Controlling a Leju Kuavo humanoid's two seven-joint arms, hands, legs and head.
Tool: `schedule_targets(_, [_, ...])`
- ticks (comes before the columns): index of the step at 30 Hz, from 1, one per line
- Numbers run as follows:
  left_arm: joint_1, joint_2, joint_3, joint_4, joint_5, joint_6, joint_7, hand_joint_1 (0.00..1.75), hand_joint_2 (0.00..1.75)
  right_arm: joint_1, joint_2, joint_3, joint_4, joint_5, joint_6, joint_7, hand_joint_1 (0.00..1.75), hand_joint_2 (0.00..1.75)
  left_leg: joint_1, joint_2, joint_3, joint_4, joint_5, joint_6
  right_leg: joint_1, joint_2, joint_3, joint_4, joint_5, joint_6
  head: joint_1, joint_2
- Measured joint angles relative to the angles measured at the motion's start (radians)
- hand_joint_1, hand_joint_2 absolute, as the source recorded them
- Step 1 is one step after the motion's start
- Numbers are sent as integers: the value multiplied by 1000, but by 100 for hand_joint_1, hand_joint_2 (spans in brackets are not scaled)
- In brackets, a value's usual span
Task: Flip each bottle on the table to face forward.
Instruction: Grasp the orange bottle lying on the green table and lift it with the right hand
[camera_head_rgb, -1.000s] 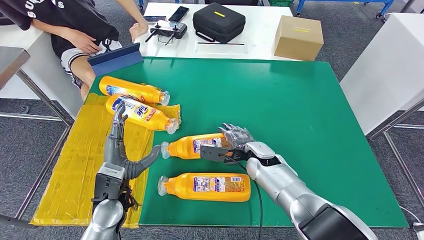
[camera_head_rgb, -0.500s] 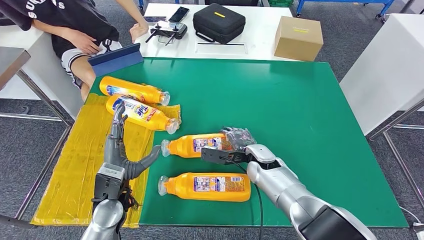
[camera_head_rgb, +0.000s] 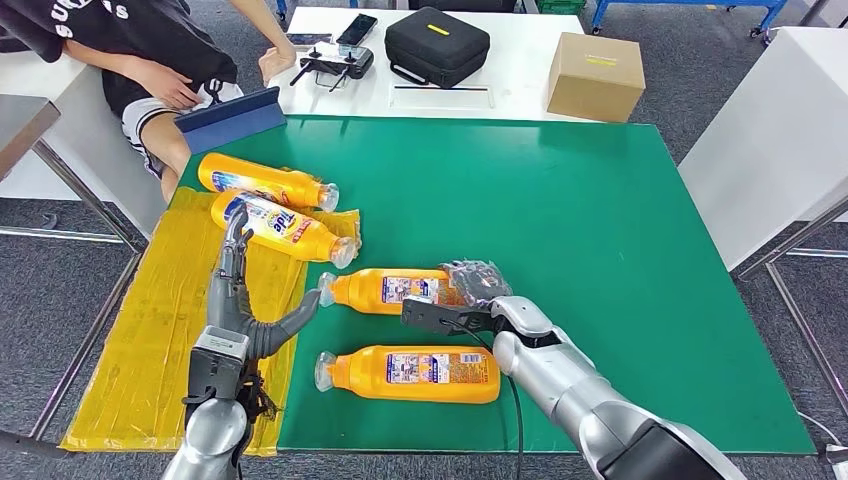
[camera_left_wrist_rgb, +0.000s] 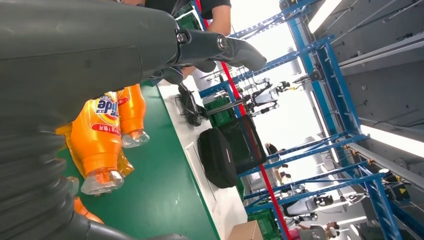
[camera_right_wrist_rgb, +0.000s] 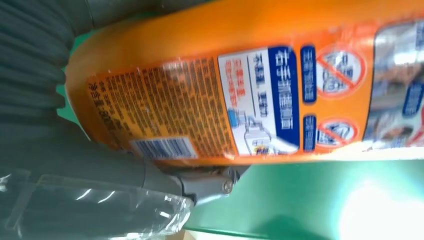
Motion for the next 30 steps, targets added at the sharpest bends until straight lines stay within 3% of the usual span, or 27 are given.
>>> schedule_targets(11, [3,0,1,-1,-13,7,0,0,175,86,-20,-49,-186,-12,-44,-5,175,175,0,-1,-1,0,0,0,0,0,0,0,0,0,0,0])
schedule_targets(21, [4,-3,6,-18,-60,1,22,0,175,178,-47,-128,-509,-75,-39,-15,175,175,0,-1,-1,0,0,0,0,0,-1,0,0,0,0,0])
schedule_targets(30, [-31,-8,0,-18,-55,-60,64,0,175,218,-12,-220,-559,-314,-110,-194,175,175,0,-1,-1,0,0,0,0,0,-1,0,0,0,0,0])
